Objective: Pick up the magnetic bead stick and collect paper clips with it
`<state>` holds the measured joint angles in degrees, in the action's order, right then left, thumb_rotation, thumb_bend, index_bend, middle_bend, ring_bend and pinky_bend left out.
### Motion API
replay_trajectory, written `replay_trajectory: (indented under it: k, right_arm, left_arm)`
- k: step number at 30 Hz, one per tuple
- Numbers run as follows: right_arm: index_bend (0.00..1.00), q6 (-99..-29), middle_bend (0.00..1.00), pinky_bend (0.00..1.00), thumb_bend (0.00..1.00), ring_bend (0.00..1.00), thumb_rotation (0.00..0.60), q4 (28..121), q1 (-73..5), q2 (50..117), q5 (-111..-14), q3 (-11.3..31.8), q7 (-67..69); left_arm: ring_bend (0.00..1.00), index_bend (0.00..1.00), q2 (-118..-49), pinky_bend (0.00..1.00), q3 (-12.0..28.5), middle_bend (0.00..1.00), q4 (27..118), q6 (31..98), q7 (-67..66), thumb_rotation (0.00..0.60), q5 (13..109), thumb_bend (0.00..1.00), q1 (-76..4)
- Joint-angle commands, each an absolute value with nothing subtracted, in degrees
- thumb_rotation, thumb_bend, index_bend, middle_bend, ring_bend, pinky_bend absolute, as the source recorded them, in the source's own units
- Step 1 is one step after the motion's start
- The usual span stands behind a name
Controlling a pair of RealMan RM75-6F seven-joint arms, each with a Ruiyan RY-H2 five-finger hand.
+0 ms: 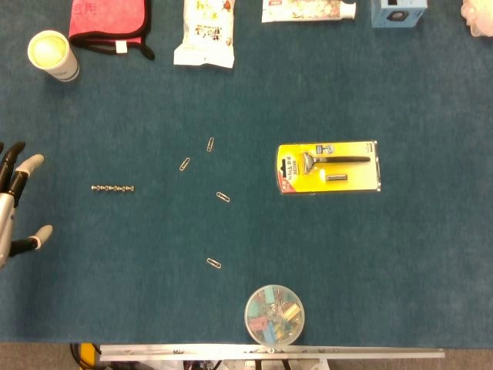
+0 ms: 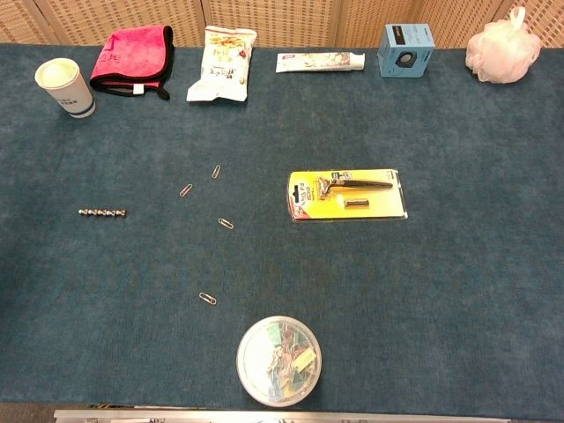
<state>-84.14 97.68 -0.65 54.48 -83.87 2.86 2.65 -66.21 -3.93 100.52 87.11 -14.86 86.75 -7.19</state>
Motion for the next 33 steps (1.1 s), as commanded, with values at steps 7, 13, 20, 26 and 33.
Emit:
replay_trajectory:
  k: [7, 13, 20, 26, 33]
  right_arm:
    - [0.19, -83.87, 0.18, 0.32, 0.01, 0.12, 0.600, 98.63, -1.10, 54.96, -84.52, 2.67, 0.75]
    - [0.19, -85.48, 0.18, 0.32, 0.01, 0.12, 0.600, 97.98, -0.09, 54.08, -83.35, 3.28, 3.98]
    - [0.19, -87.39, 0.18, 0.32, 0.01, 0.12, 0.600, 97.71, 0.68, 53.00, -84.89, 3.28, 7.14]
    - [0.19, -87.39, 0.18, 0.32, 0.01, 0.12, 0.600, 97.58, 0.74, 52.58, -84.99, 3.30, 8.25]
    - [0.19, -86.75, 0.18, 0.32, 0.01, 0.12, 0.600, 97.60, 0.42, 52.73, -84.84, 3.31, 7.79]
  left_arm:
    - [0.00, 0.18, -64.45, 0.06, -4.50, 0.11, 101.80, 85.45, -12.13, 0.600, 87.91, 0.11, -6.54]
    - [0.00, 0.21, -65.05, 0.06, -4.27, 0.08, 104.02, 82.71, -15.44, 0.600, 87.02, 0.11, -7.24]
    - [0.00, 0.40, -64.31, 0.06, -3.35, 0.01, 109.98, 75.98, -24.87, 0.600, 83.15, 0.15, -10.43]
    - [0.00, 0.41, -61.95, 0.06, -0.55, 0.00, 113.96, 67.47, -30.82, 0.600, 73.38, 0.24, -15.66]
    - [0.00, 0.35, -60.47, 0.06, 2.42, 0.00, 113.49, 60.18, -34.67, 0.600, 61.87, 0.27, -22.20]
